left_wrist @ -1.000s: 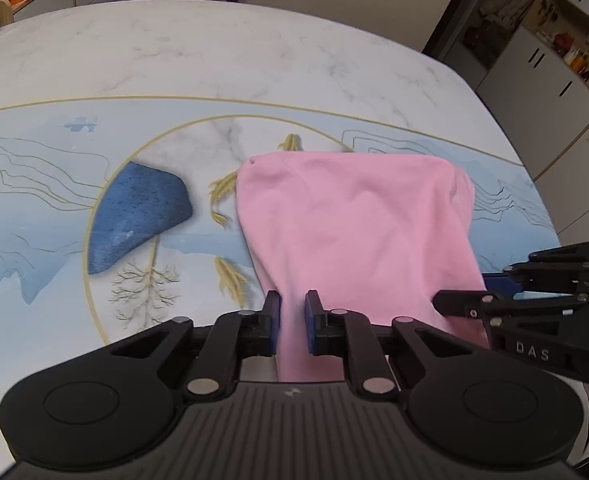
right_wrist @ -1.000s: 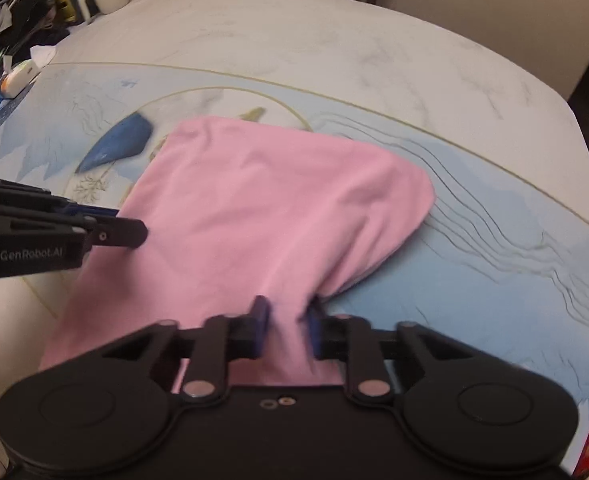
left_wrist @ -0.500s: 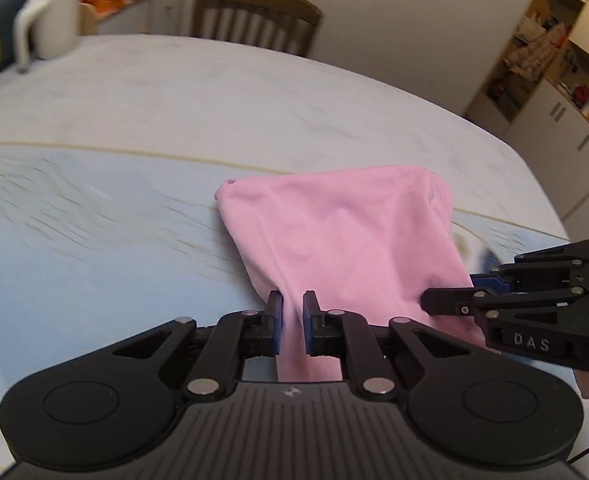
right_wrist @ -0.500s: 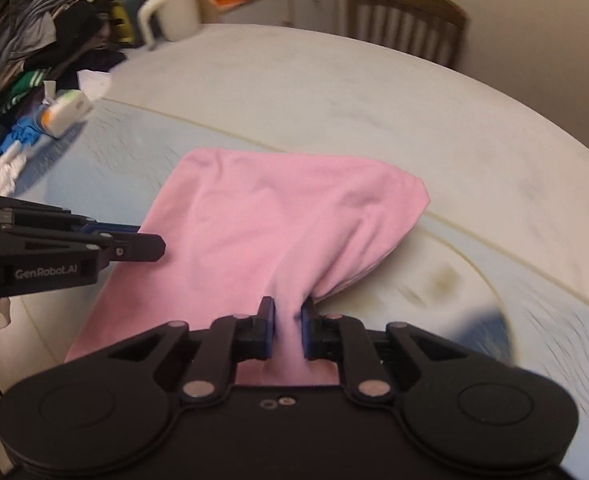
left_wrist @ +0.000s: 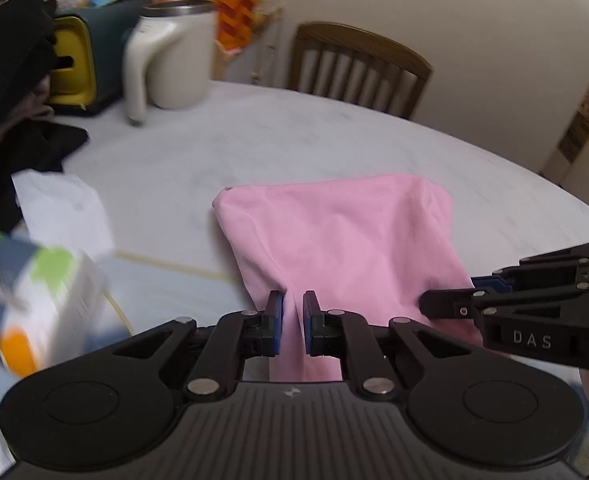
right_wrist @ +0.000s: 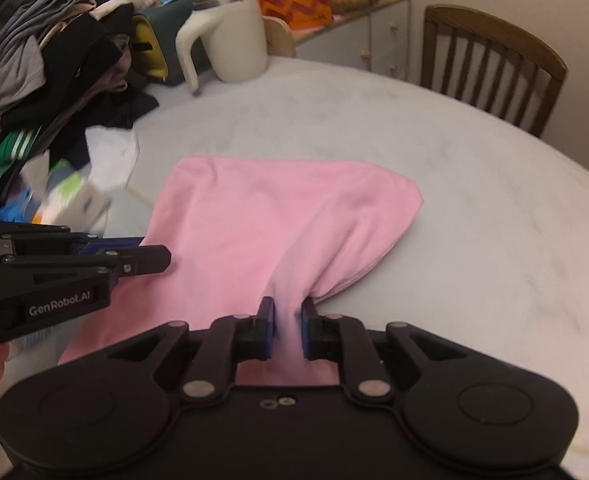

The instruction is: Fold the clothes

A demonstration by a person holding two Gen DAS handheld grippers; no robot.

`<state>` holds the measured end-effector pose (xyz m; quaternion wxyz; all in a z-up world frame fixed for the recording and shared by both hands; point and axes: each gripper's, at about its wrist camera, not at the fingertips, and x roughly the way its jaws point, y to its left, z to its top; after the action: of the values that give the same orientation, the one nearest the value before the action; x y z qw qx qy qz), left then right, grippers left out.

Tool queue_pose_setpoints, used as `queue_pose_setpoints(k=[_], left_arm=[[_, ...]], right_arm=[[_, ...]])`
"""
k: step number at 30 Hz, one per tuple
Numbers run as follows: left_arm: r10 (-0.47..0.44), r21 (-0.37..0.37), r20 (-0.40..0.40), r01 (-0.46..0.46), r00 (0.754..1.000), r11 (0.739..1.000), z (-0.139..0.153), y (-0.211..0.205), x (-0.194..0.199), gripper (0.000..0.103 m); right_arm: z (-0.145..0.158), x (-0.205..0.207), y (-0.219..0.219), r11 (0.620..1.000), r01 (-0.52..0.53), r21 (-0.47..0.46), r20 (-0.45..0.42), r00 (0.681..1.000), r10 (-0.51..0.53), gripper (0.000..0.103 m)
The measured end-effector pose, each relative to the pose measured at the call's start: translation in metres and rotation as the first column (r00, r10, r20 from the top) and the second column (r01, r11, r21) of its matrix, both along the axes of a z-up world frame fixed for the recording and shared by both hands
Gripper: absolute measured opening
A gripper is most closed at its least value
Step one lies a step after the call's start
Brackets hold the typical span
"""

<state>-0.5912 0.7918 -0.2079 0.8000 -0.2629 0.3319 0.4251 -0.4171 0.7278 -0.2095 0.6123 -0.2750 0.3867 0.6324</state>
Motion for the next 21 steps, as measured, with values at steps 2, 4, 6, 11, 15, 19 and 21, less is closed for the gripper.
queue_pose_setpoints(k=[2, 4, 6, 11, 15, 19, 21], left_arm=[[0.007, 0.016, -0.005, -0.007, 1.0, 1.0, -0.001, 0.017, -0.003, 0.01], [0.02, 0.016, -0.013, -0.02, 1.0, 1.0, -0.005, 0.029, -0.005, 0.01], [0.037, -0.002, -0.015, -0.037, 0.999, 0.999, -0.009, 0.037, -0.01, 0.01], [0.012, 0.01, 0.009, -0.012, 1.0, 1.0, 0.003, 0.036, -0.027, 0.01], [-0.04, 0.046, 0.039, 0.038, 0.998, 0.998, 0.02, 0.021, -0.03, 0.01], [-0.082, 0.003, 0.018, 0.082, 0.996, 0.997, 0.005, 0.005, -0.019, 0.01], [-0.073, -0.022, 0.003, 0.073, 0.997, 0.997, -0.009, 0.003, -0.021, 0.01]], right_arm=[[-0.002, -0.005, 0.019, 1.0, 0.004, 0.007, 0.005, 1.0, -0.004, 0.103], [-0.004, -0.008, 0.035, 1.0, 0.005, 0.01, 0.008, 1.0, -0.005, 0.103], [-0.006, -0.006, 0.041, 1.0, -0.004, -0.003, 0.015, 1.0, 0.004, 0.103], [-0.001, 0.024, 0.03, 1.0, 0.001, -0.018, -0.012, 1.0, -0.001, 0.103], [0.019, 0.024, 0.022, 0.998, -0.034, 0.05, 0.019, 0.999, 0.033, 0.103], [0.008, 0.003, 0.022, 0.995, -0.096, 0.024, 0.061, 0.994, 0.095, 0.103], [-0.003, 0.004, 0.021, 0.996, -0.092, -0.005, 0.071, 0.993, 0.092, 0.103]])
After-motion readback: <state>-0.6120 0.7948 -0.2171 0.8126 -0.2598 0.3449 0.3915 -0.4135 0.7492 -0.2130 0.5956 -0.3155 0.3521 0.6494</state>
